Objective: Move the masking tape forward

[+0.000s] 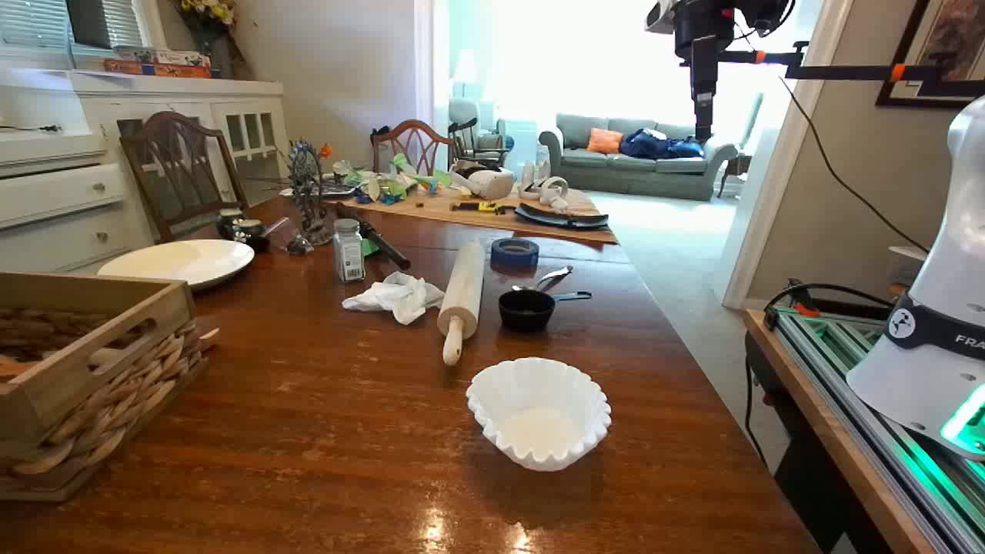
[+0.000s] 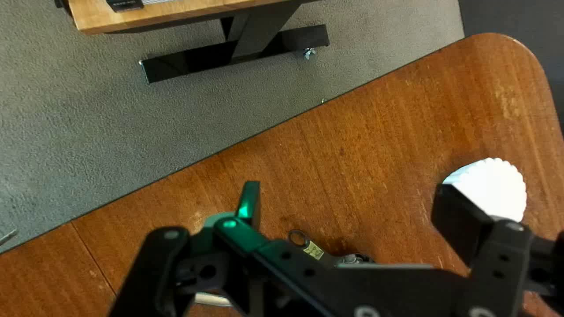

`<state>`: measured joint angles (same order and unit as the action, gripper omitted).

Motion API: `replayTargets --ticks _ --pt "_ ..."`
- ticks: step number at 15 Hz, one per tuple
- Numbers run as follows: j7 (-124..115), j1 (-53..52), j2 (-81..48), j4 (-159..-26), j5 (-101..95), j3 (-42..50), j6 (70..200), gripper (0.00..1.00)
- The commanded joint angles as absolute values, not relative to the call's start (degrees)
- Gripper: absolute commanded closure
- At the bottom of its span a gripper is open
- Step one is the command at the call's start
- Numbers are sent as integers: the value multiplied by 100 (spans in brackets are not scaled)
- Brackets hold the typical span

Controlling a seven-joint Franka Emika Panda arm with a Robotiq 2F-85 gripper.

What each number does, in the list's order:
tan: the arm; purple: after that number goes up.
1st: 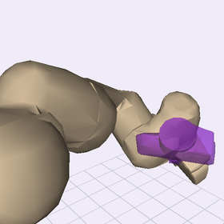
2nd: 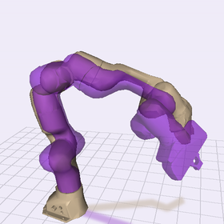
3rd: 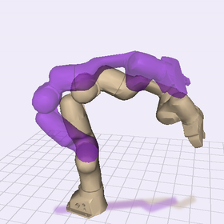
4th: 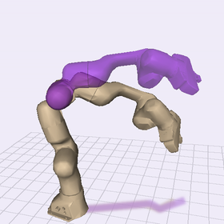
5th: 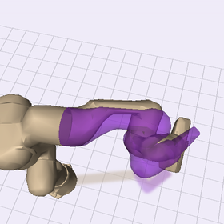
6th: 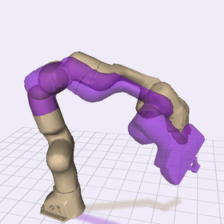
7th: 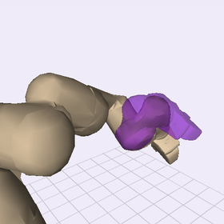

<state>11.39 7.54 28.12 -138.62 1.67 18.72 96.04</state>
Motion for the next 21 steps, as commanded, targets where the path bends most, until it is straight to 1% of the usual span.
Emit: replayTargets --ticks 1,6,8,12,14,16,21 --pt "1201 912 2782 -13847 224 1736 9584 0" --pt "1201 912 2782 -13847 224 1736 9584 0" --pt "641 922 2378 -13665 420 1604 9734 0" --pt "743 717 1776 -13243 786 1428 10811 0" --pt "242 756 1353 -12897 875 1251 11473 0" --pt "-229 830 896 -12490 851 1169 11770 0" --pt "-1364 1068 -63 -11603 677 1246 11668 0"
